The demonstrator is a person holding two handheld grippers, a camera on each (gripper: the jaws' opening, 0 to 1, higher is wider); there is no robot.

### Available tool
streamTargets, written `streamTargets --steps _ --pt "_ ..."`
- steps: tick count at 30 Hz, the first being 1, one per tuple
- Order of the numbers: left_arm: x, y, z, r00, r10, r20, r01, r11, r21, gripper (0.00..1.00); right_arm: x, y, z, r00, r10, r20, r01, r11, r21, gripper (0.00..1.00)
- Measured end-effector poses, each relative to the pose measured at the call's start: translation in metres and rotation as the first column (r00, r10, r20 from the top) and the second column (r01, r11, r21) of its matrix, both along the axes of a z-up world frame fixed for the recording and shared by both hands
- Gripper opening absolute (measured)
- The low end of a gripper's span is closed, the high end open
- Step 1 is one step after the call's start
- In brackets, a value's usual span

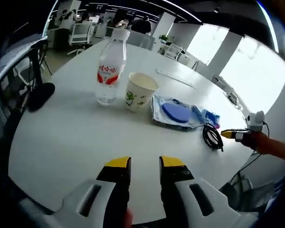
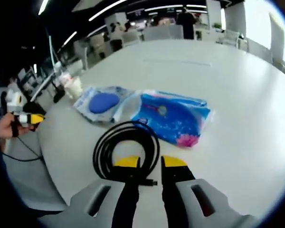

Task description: Arrange the tabletop items into an orderly group along one side of the table until the central work area is clear of visible clutter.

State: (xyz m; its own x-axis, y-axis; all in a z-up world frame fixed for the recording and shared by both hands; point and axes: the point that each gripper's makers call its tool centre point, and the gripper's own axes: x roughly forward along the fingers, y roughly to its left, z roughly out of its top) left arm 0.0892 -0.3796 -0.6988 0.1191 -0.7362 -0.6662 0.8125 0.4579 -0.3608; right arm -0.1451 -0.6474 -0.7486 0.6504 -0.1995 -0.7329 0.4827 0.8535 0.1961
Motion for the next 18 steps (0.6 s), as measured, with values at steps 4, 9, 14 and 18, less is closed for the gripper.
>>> streamTargets --steps 4,9,14,18 --pt "0.0 0.002 0.001 1.0 -0.009 0.008 0.009 1.0 -0.009 0.22 0.002 0.001 -0.006 1.0 -0.007 -0.008 0.007 1.0 0.028 0.18" --pt "-0.003 0.006 0.003 1.0 -0.017 0.011 0.017 1.0 -0.013 0.23 0.006 0.001 -0.01 1.0 -0.008 -0.016 0.009 1.0 0.03 0.17" --pt "-0.007 0.005 0.013 1.0 -0.024 0.018 0.025 0.999 -0.027 0.26 0.006 0.002 -0.015 0.999 0.002 -0.038 -0.001 1.0 0.029 0.16" --pt "-0.01 0.002 0.022 0.999 -0.028 0.029 0.03 0.999 -0.044 0.27 0.005 0.002 -0.019 0.999 -0.005 -0.047 0.007 0.999 0.036 0.14"
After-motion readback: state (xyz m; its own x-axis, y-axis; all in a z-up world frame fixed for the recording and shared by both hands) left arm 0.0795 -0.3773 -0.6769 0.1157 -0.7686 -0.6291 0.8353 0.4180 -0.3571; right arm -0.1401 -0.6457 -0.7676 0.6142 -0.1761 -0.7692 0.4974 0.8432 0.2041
